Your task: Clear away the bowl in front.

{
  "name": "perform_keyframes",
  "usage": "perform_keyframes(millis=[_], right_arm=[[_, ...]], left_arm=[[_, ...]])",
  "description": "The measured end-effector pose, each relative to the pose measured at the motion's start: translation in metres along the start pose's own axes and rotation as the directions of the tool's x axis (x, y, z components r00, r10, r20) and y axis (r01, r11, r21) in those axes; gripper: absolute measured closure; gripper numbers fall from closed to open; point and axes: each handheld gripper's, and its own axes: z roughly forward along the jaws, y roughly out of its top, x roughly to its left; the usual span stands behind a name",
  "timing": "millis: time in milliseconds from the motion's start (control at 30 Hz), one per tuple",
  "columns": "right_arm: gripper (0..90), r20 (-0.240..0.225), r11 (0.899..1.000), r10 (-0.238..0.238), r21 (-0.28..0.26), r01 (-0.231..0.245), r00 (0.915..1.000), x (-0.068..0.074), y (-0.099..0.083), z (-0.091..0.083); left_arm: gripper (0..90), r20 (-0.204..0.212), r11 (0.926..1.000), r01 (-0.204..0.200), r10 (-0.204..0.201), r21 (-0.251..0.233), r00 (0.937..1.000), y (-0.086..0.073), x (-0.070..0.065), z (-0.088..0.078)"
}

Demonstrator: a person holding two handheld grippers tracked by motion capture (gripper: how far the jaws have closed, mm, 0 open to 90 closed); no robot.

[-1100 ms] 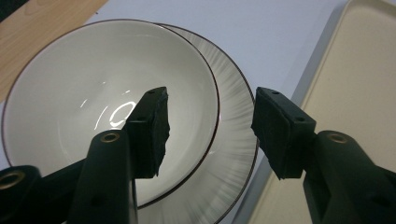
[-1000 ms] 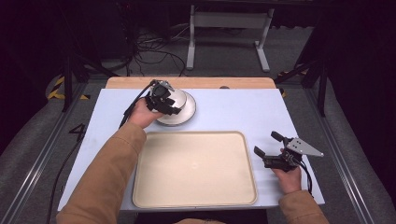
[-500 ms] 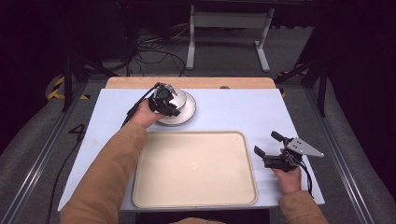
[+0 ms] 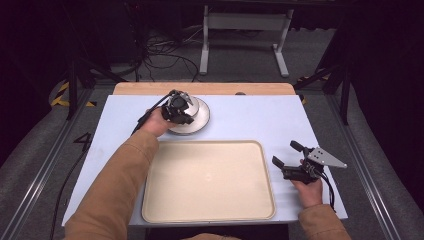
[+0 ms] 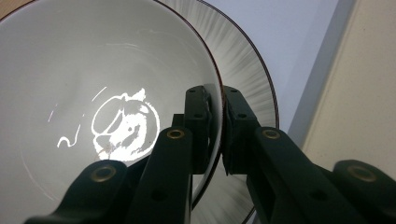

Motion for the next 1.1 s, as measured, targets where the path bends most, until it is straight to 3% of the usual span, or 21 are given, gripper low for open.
perform_keyframes(millis=[267, 600, 1100], right_arm=[[2.2, 0.000, 1.000, -0.001, 0.002, 0.001, 1.0000, 0.000, 0.000, 0.000], [2.2, 0.000, 1.000, 0.000, 0.001, 0.000, 1.0000, 0.000, 0.000, 0.000], [2.2, -0.004, 1.000, 0.002, 0.004, -0.001, 1.0000, 0.000, 0.000, 0.001]], left_arm=[[83.6, -0.036, 0.9992, -0.023, 0.025, 0.031, 0.9990, 0.005, -0.005, 0.000], [83.4, -0.043, 0.9999, 0.005, -0.004, 0.012, 0.9991, 0.008, -0.004, -0.008], [83.4, -0.060, 0.9975, -0.067, 0.068, 0.022, 0.9959, 0.026, -0.019, -0.045]])
